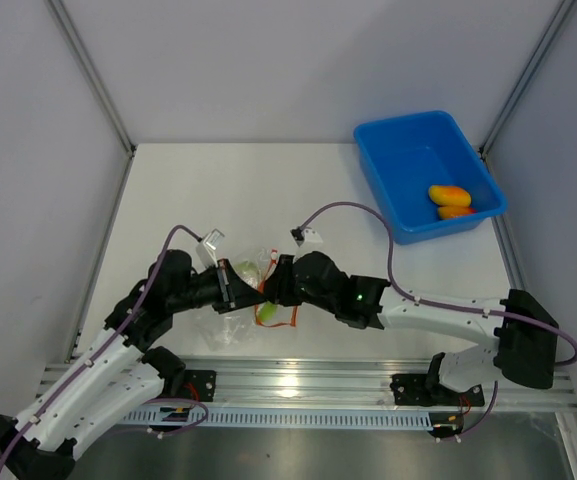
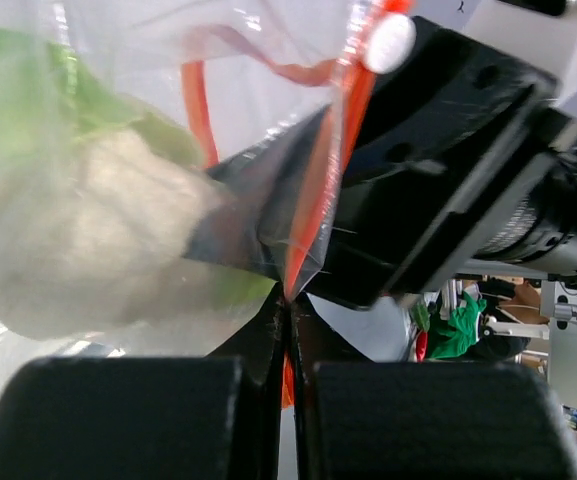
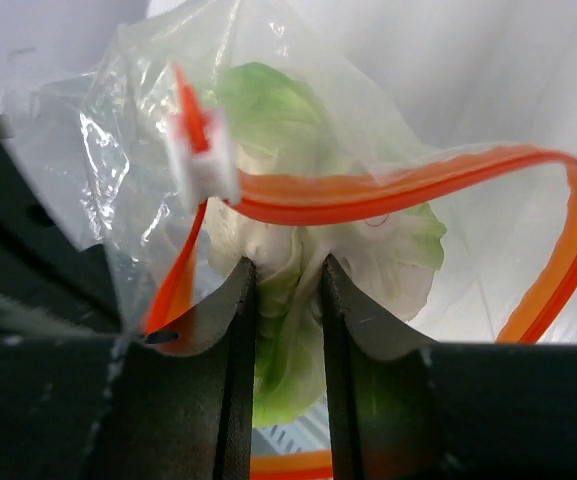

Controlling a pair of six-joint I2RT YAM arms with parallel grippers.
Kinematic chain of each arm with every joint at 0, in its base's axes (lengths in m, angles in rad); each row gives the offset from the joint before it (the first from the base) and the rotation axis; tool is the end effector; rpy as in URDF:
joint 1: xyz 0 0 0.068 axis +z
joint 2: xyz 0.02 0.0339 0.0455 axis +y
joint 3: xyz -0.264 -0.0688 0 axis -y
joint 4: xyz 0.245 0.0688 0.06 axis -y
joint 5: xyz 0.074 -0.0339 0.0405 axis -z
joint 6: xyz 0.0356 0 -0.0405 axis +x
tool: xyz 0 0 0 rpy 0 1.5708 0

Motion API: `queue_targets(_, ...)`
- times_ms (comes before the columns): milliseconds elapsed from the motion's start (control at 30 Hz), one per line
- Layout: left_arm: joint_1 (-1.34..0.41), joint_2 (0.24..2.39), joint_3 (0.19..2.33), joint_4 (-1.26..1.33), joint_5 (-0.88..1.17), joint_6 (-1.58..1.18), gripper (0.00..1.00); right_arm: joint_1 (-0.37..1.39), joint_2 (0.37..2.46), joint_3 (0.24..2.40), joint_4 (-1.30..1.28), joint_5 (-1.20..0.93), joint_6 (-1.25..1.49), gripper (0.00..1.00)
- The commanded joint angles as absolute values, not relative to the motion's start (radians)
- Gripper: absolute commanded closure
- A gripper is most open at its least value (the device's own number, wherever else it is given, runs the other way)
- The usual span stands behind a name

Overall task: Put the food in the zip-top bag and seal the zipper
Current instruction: Place the fake vegetable in the zipper food storage bag, then adjust the zipper food storage bag at the center of the board.

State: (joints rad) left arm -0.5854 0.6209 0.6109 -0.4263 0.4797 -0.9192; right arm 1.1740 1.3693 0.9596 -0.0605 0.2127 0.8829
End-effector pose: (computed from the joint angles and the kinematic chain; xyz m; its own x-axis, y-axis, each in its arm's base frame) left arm 0.1131 -0.0947 0.2800 -0.8806 -0.2626 -0.3946 0.2286 0.4939 -0.8389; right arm 0.1278 0.2856 0.2803 -0.7515 0.1606 -0.6399 -0.3909 0.6729 0.6280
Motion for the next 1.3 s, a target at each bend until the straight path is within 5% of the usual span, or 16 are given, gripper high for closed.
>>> queue_targets(0, -0.592, 0.62, 0.606, -0.367, 0.517, -0.956, 1.0, 1.195, 1.428, 0.991, 0.052, 0.221, 0.856, 0.93)
queue_targets(300, -0.592, 0.606, 0.607, -0.388, 0.499, -0.96, 1.0, 1.19, 1.375, 0.973, -0.003, 0.215, 0.801, 0.33)
queue_targets(400, -0.592, 0.604, 0.606, -0.403, 0.486, -0.951, 0.99, 1.19, 1.344, 0.973, -0.089, 0.216, 0.779, 0.22)
queue_targets(667, -0.592, 0.614, 0.606, -0.419, 0.476, -0.931, 0.99, 1.186, 1.168, 0.974, -0.285, 0.224, 0.729, 0.25)
queue_targets(867, -0.592, 0.624, 0.607, -0.413, 0.489, -0.911, 1.0, 0.973, 1.103, 0.921, -0.393, 0.02, 0.689, 0.26)
queue_targets(1033, -0.592, 0.638, 0.609, -0.407, 0.5, -0.913, 0.99, 0.776, 1.167, 0.853, -0.364, -0.3, 0.695, 0.25)
queue_targets(1267, -0.592, 0.643, 0.604, -0.394, 0.512, -0.922, 1.0, 0.762, 1.324, 0.865, -0.347, -0.411, 0.692, 0.28)
